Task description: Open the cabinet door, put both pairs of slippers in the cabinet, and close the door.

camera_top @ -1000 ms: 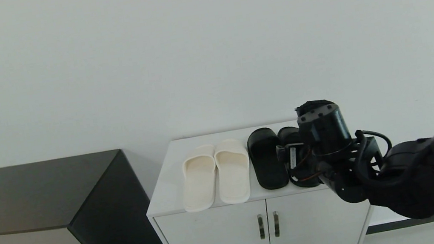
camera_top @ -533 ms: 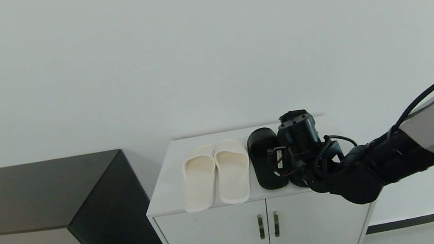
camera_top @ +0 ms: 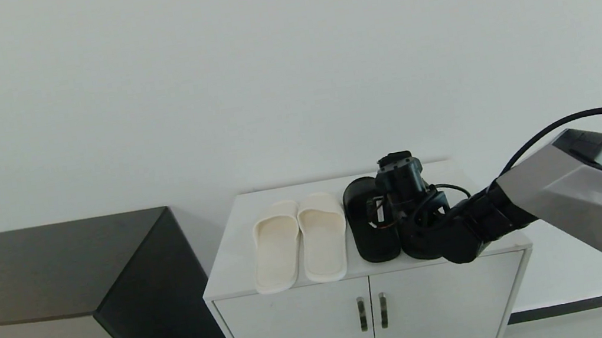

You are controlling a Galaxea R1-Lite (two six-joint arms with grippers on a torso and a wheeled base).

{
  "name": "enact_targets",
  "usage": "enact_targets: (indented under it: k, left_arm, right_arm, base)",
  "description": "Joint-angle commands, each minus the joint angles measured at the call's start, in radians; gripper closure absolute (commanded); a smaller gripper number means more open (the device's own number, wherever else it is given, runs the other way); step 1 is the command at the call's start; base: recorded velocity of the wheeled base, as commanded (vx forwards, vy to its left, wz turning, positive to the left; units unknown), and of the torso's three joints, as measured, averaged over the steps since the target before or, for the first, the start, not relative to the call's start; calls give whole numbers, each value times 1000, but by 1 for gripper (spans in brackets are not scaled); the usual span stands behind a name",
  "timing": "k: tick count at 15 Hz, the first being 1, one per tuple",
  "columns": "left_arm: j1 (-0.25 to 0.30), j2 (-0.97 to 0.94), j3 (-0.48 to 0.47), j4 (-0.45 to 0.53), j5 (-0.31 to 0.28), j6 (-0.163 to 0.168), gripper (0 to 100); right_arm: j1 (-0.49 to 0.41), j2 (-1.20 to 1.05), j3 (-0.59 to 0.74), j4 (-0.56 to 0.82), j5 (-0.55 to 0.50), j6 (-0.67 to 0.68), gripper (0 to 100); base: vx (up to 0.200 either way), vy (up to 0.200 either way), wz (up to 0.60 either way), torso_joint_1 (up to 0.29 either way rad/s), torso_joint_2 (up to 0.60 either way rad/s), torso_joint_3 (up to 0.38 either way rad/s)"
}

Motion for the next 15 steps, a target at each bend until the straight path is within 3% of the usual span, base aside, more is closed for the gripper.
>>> enact_targets:
  k: [1, 3, 4, 11, 15]
  left_arm:
    - [0, 1, 0, 0, 0, 1, 100]
    - [0, 1, 0, 0, 0, -1, 100]
    - [0, 1, 0, 0, 0, -1, 100]
    - [0, 1, 0, 0, 0, -2, 100]
    - [0, 1, 0, 0, 0, -2, 100]
  right_arm:
    - [-12, 49, -59, -1, 0, -20, 0]
    - [-12, 69, -94, -1, 0, -39, 0]
    - [-13, 74, -101, -1, -2, -40, 100]
    - [-21, 85, -124, -2, -13, -36, 100]
    - [-18, -40, -32, -5, -23, -39, 100]
  base:
    - [0, 0, 0, 0, 0, 0]
    - [0, 0, 0, 0, 0, 0]
    - [0, 0, 0, 0, 0, 0]
    - [0, 0, 0, 0, 0, 0]
    - [0, 0, 0, 0, 0, 0]
